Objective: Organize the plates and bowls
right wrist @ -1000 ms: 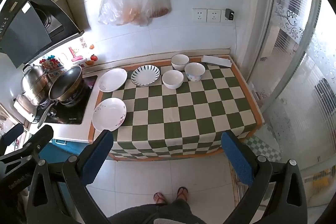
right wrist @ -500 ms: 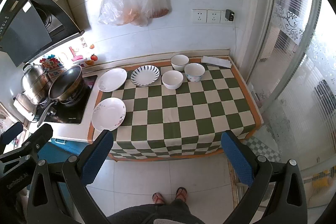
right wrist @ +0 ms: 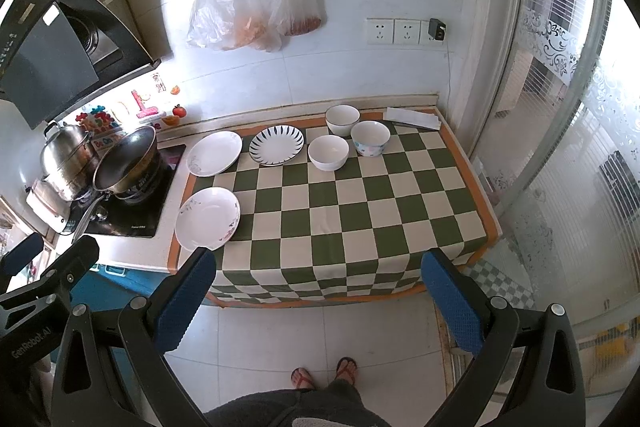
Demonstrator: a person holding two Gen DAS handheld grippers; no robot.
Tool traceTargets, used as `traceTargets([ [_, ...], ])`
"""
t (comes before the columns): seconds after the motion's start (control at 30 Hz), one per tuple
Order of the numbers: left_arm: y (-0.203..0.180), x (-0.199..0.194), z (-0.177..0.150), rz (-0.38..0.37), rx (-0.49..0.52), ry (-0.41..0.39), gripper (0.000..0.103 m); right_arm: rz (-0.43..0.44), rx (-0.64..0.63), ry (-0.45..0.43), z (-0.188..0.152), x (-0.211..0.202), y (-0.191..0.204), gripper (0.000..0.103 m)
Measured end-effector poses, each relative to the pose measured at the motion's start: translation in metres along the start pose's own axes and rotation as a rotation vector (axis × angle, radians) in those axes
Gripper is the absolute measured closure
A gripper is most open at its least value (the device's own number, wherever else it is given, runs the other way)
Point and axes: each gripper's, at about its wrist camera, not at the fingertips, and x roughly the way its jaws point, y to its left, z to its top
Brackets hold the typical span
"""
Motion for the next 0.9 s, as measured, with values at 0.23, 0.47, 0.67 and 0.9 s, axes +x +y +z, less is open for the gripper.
traceTargets([
  [0.23, -0.004, -0.0021, 0.0018, 0.002, -0.001, -0.001, 0.0, 0.002, 0.003, -0.001, 0.006, 0.0008, 0.0044, 0.0],
  [0.47, -0.0055, -0.0033, 0.0022, 0.002, -0.001, -0.002, 0.0, 0.003, 0.005, 0.001, 0.0056, 0.0007, 0.0039, 0.0],
  [0.67, -0.0052, -0.0035, 0.002, 0.001, 0.0, -0.003, 0.0, 0.003, 0.004, 0.002, 0.0085, 0.0007, 0.0059, 0.0],
  [0.9, -0.0052, -0.0034, 0.0017, 0.002, -0.001, -0.004, 0.0, -0.002, 0.004, -0.003, 0.0105, 0.0001, 0.0051, 0.0],
])
